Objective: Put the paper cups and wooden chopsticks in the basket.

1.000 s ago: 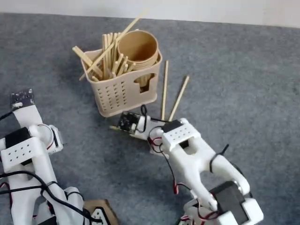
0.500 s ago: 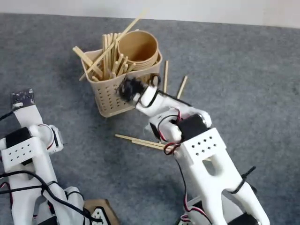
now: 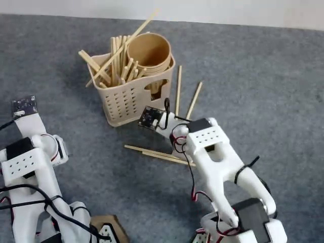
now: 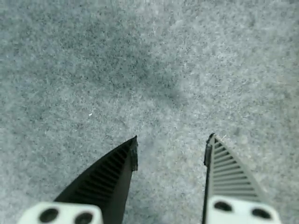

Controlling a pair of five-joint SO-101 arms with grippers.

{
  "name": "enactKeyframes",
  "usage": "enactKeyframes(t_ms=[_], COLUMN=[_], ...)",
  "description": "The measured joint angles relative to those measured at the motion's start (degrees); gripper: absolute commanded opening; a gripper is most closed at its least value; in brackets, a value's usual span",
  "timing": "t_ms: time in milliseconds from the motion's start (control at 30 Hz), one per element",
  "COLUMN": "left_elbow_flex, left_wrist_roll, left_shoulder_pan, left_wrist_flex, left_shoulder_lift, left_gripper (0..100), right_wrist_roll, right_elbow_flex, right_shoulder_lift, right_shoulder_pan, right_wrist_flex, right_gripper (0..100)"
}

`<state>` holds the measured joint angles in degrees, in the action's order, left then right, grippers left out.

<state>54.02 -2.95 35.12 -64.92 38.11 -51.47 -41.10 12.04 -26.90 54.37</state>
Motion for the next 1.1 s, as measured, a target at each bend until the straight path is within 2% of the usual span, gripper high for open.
enactKeyframes(t_ms=[367,633,867,967,1100], left_elbow_flex=[0.0,0.0,0.0,0.0,0.0], left_wrist_roll=[0.0,0.0,0.0,0.0,0.0], left_shoulder_pan=[0.0,0.0,0.0,0.0,0.0], left_wrist_flex=[0.0,0.0,0.09,0.09,0.09], left_shoulder_lift=[0.0,0.0,0.0,0.0,0.0], left_gripper=[25,25,25,25,25], right_wrist_roll=[0.0,1.23,1.32,1.32,1.32], right_elbow_flex=[-2.81,-6.33,-6.95,-6.86,-3.16], right_shoulder_lift=[-1.05,-1.67,-3.43,-3.6,-1.76], right_shoulder_pan=[-5.01,-5.27,-5.27,-5.19,-5.36], right_wrist_flex=[-0.35,-6.77,-7.56,-6.77,-0.18], right_gripper=[24.2,24.2,24.2,24.2,24.2])
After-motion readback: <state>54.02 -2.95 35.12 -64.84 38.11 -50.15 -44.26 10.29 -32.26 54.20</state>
